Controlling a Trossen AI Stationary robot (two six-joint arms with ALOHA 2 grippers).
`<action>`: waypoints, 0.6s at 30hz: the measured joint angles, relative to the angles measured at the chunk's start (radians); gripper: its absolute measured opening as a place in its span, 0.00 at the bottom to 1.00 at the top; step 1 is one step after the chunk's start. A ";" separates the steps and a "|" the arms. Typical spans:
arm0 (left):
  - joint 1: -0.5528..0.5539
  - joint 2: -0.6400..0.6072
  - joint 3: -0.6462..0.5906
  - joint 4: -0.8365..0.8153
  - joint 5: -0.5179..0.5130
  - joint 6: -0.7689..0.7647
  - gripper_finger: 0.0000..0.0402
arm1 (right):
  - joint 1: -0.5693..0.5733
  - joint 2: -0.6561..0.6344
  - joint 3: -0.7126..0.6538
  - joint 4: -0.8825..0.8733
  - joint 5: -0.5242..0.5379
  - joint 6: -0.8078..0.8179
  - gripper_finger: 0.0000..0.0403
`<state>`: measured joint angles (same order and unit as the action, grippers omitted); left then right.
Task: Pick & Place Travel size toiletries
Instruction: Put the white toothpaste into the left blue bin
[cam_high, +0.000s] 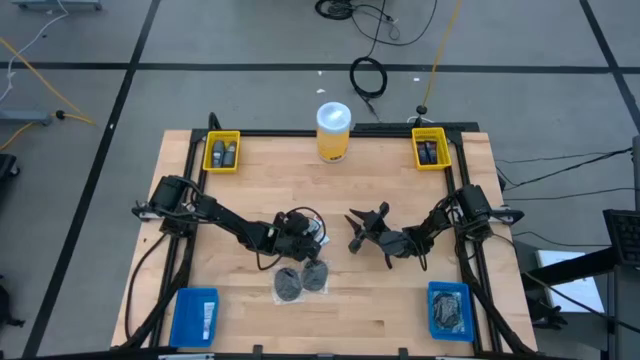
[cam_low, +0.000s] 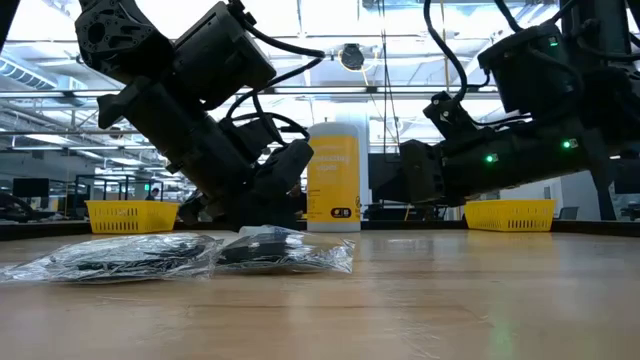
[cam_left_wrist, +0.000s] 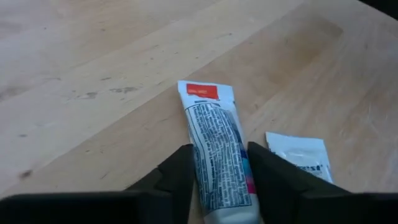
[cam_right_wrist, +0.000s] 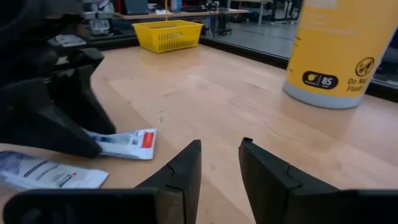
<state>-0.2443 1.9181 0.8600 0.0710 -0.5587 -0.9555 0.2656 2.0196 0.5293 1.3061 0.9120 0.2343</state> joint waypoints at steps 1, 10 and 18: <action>-0.001 0.000 0.000 -0.008 0.000 0.005 0.32 | -0.005 0.000 0.000 0.000 0.000 0.010 0.25; -0.020 -0.054 -0.002 -0.099 0.037 0.058 0.12 | -0.017 0.000 0.000 0.000 -0.001 0.041 0.25; -0.056 -0.316 -0.004 -0.415 0.251 0.004 0.12 | -0.017 0.000 0.001 0.007 -0.002 0.043 0.25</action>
<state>-0.2999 1.6020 0.8563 -0.3440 -0.3079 -0.9513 0.2489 2.0197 0.5301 1.3129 0.9105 0.2778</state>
